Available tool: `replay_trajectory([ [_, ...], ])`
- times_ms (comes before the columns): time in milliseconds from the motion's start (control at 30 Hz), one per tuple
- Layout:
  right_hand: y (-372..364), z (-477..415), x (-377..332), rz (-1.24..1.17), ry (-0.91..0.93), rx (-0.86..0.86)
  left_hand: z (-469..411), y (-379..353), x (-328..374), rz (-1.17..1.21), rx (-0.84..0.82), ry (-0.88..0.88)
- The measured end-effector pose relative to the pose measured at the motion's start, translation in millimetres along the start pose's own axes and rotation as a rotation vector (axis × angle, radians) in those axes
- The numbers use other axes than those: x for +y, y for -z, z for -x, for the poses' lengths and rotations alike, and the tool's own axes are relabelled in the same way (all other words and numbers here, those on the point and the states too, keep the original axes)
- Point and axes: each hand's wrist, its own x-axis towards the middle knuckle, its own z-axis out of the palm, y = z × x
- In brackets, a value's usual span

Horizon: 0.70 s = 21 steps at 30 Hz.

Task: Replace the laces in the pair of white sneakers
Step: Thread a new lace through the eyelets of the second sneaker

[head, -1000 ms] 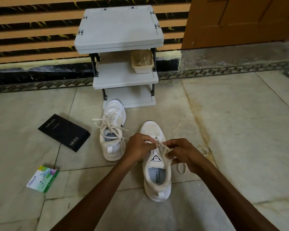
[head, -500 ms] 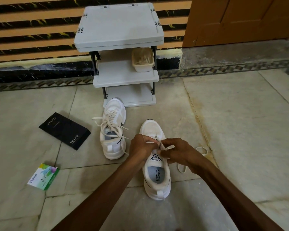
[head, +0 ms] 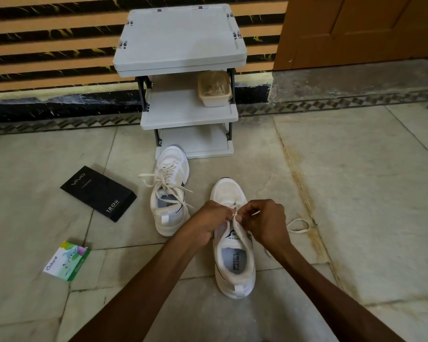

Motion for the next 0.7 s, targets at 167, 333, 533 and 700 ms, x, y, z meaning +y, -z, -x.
replay_trajectory([
  [167,9.4,-7.8,-6.9,0.120,0.070,0.051,-3.3,-0.9,-4.5,-0.026,-0.033,-0.017],
  [333,53.5,-18.2,-50.1,-0.518,0.114,0.171,-4.8,-3.7,-11.6,-0.027,-0.110,-0.056],
  [533,80.4,-32.6,-67.5,-0.619,0.011,-0.095,-6.9,-2.5,-13.8,-0.136,-0.138,-0.104],
  [700,30.3,-23.5,-10.9,0.816,0.013,-0.522,-8.6,-2.6,-14.5,-0.197,-0.096,-0.129],
])
